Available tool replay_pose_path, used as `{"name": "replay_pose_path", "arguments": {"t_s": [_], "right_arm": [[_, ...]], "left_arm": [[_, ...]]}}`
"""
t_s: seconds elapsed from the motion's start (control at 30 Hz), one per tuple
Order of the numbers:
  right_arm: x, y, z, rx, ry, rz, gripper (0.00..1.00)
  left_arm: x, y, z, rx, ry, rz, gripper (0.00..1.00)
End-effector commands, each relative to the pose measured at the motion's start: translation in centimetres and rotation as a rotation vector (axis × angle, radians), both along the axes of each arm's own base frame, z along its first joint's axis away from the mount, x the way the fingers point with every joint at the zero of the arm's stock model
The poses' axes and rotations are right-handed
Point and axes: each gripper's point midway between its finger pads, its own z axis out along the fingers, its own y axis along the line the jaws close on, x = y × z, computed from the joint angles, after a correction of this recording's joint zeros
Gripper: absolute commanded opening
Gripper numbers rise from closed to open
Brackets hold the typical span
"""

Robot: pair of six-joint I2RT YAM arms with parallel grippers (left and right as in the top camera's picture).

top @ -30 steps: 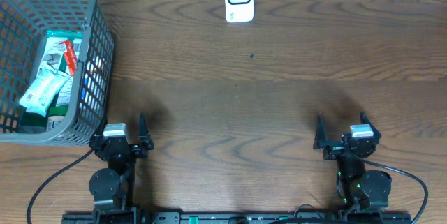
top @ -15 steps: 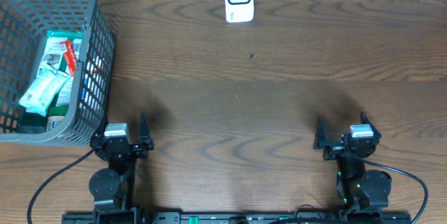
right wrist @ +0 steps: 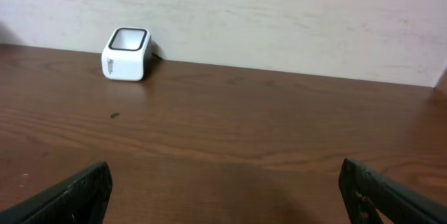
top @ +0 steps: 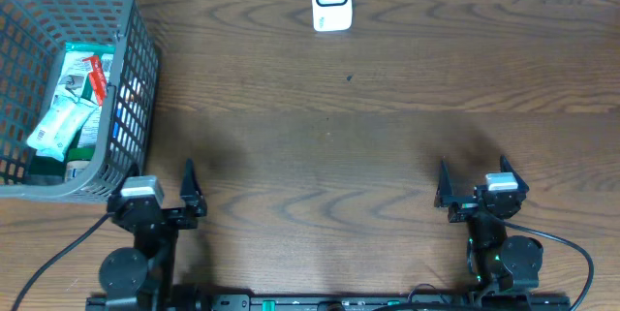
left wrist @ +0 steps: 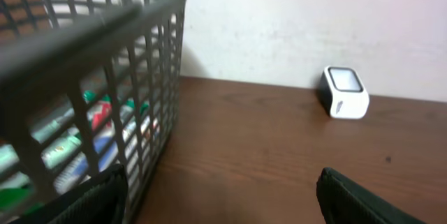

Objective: Scan the item barcode
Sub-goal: 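Move the left gripper up and into the grey basket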

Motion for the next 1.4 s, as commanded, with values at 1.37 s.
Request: {"name": "replay_pose_path", "arguments": {"t_s": [1.37], "right_arm": [[0.0,-0.4,-0.1,-0.009,0.004,-0.015,0.99]], "left_arm": [[12.8,0.8,20.7,-0.03,0.539,-0.03,0.89]]}}
